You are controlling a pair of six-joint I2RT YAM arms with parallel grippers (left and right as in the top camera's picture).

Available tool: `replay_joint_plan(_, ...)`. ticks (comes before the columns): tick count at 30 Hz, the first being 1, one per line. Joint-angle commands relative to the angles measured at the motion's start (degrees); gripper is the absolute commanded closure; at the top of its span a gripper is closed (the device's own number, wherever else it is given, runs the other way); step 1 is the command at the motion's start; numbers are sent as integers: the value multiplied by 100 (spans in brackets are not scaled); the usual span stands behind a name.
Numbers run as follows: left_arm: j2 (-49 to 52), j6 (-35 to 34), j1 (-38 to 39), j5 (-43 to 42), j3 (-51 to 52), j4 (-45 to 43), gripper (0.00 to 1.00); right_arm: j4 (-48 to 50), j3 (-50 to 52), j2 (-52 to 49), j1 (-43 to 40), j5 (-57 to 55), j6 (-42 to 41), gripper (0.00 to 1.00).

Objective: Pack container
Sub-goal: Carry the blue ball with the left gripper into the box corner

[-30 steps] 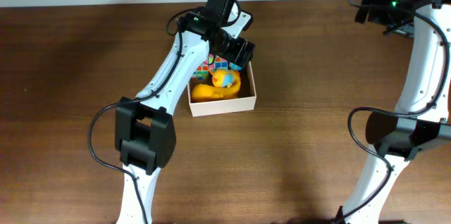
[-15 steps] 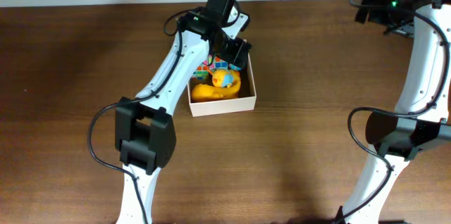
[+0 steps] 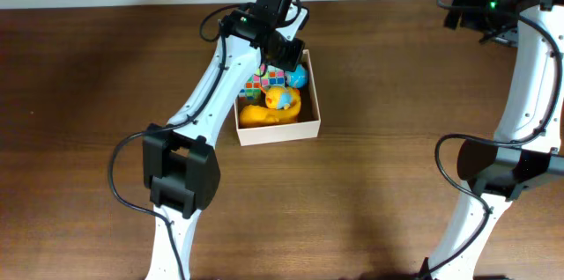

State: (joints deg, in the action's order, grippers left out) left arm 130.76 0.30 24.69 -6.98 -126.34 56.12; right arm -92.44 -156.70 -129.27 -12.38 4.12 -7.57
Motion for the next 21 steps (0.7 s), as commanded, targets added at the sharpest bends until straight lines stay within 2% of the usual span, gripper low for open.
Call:
replay_joint_plan(1, 52, -164, -7, 210, -101, -37, 81, 4, -85, 153, -2, 17, -44, 1)
replay_joint_plan(21, 527, -164, 133, 188, -98, -146, 82, 4, -85, 153, -2, 17, -44, 1)
